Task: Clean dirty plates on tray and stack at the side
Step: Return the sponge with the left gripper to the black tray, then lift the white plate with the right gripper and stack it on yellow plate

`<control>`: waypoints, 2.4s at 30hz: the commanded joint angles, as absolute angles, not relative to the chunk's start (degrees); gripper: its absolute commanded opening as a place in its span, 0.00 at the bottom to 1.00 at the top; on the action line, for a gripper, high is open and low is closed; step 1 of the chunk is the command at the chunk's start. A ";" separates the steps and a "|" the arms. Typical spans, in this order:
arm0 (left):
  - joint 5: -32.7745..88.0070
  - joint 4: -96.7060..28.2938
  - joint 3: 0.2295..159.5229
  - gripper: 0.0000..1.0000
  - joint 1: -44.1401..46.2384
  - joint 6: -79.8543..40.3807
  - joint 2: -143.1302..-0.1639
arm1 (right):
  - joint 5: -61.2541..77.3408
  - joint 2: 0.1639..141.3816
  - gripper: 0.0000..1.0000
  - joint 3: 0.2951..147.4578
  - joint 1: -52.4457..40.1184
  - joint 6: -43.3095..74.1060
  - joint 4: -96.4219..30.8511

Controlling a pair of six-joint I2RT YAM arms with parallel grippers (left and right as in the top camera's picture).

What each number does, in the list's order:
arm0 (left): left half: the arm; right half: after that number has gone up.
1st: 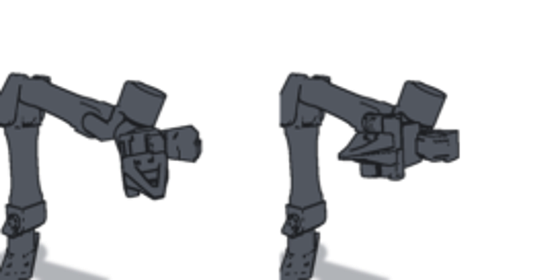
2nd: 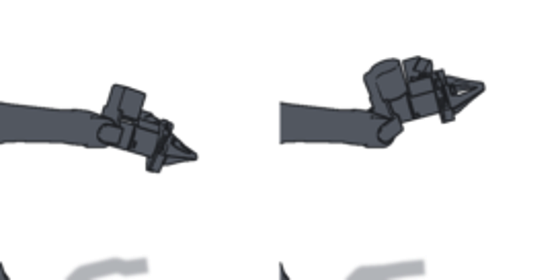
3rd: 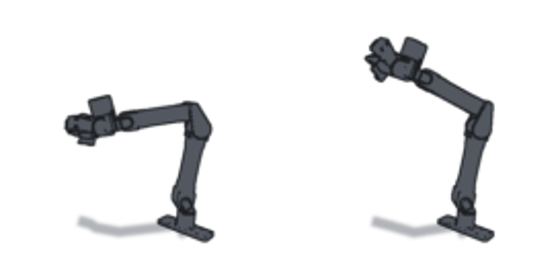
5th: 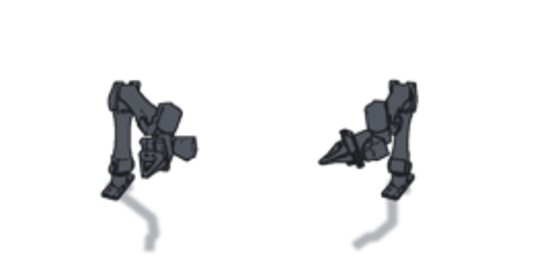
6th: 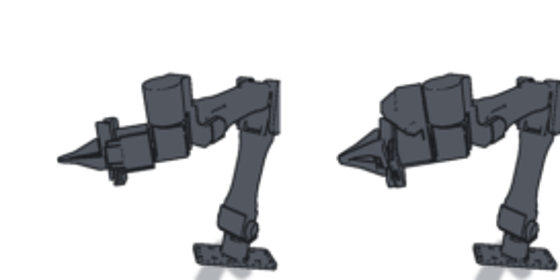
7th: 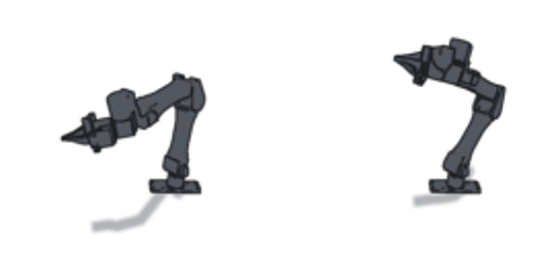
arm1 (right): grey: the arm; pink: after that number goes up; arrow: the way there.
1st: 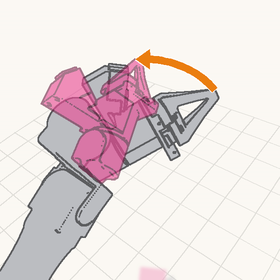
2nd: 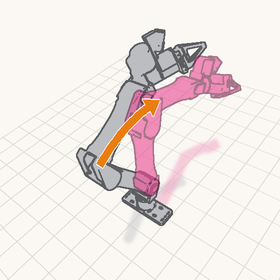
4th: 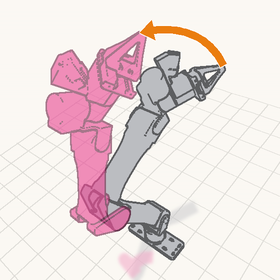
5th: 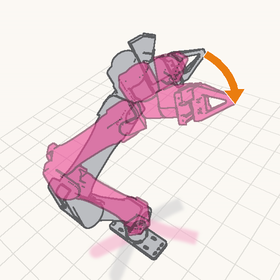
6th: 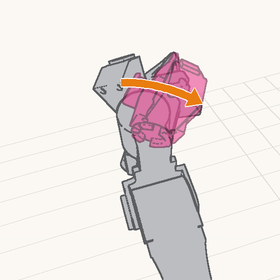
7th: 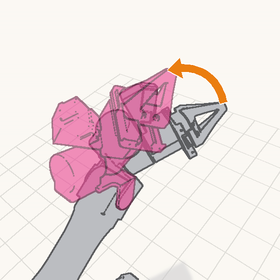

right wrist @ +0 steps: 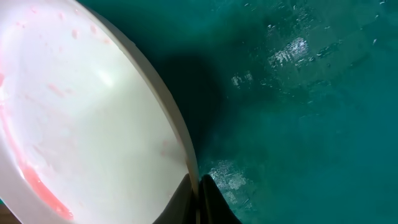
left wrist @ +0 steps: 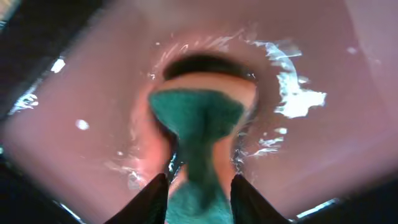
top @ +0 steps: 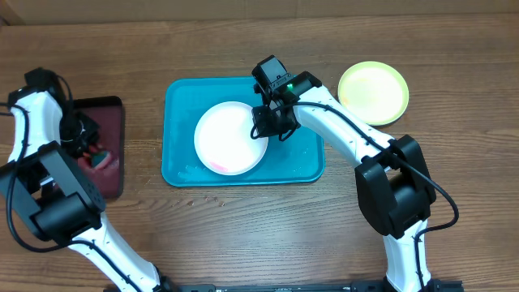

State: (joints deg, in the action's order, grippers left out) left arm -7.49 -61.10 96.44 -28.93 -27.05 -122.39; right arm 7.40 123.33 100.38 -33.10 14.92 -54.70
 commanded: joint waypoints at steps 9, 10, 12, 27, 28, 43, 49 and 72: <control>3.25 -67.72 106.61 0.39 -30.37 -25.54 -120.38 | -2.81 122.98 0.04 107.04 -33.28 11.42 -57.93; 5.37 -67.96 107.85 0.40 -30.37 -24.49 -119.94 | -5.30 122.89 0.04 108.38 -33.47 11.42 -59.02; 8.91 -67.90 109.69 0.40 -30.35 -23.53 -119.02 | -10.63 122.80 0.04 111.48 -34.26 10.46 -61.17; 9.96 -67.48 108.99 1.00 -29.98 -23.79 -118.41 | -67.44 122.78 0.04 120.42 -45.04 -15.14 -59.16; 9.96 -67.48 108.99 1.00 -29.98 -23.79 -118.41 | -69.25 122.78 0.04 120.42 -45.56 -17.72 -58.15; 9.96 -67.48 108.99 1.00 -29.98 -23.79 -118.41 | -76.93 122.78 0.04 120.31 -48.84 -24.71 -48.82; 9.96 -67.48 108.99 1.00 -29.98 -23.79 -118.41 | -35.62 123.02 0.04 119.59 -43.79 -8.25 -59.70; 9.96 -67.48 108.99 1.00 -29.98 -23.79 -118.43 | 16.86 120.60 0.04 107.87 10.98 6.26 -63.48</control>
State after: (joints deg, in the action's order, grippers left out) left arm 9.28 -67.55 109.23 -29.78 -24.88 -119.37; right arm 8.05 122.69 111.15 9.82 5.69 -64.58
